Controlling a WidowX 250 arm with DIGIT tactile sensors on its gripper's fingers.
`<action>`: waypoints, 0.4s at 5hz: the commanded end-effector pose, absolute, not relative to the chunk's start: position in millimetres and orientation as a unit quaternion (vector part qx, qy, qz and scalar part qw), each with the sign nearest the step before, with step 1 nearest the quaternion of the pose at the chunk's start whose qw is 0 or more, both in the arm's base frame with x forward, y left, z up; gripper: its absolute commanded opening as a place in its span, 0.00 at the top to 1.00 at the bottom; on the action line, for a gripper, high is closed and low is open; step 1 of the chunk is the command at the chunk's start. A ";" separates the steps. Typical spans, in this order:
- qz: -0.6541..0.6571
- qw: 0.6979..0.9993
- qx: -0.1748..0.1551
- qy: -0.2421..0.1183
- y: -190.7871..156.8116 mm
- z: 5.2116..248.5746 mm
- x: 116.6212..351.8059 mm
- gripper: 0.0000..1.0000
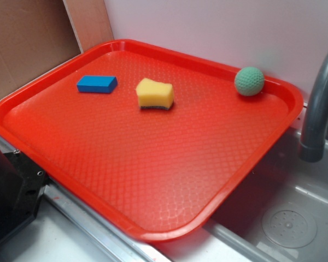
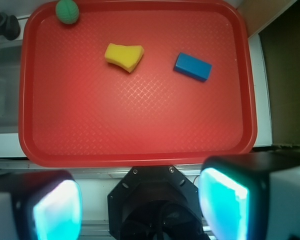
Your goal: Grab the green ball.
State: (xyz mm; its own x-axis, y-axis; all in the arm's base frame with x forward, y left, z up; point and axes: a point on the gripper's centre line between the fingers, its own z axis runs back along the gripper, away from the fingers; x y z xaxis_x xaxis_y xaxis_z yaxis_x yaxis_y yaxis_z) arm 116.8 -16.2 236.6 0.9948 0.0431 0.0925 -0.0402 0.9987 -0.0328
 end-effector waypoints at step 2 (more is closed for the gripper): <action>0.039 0.996 -0.020 -0.074 -17.4 234.8 121.2 0.00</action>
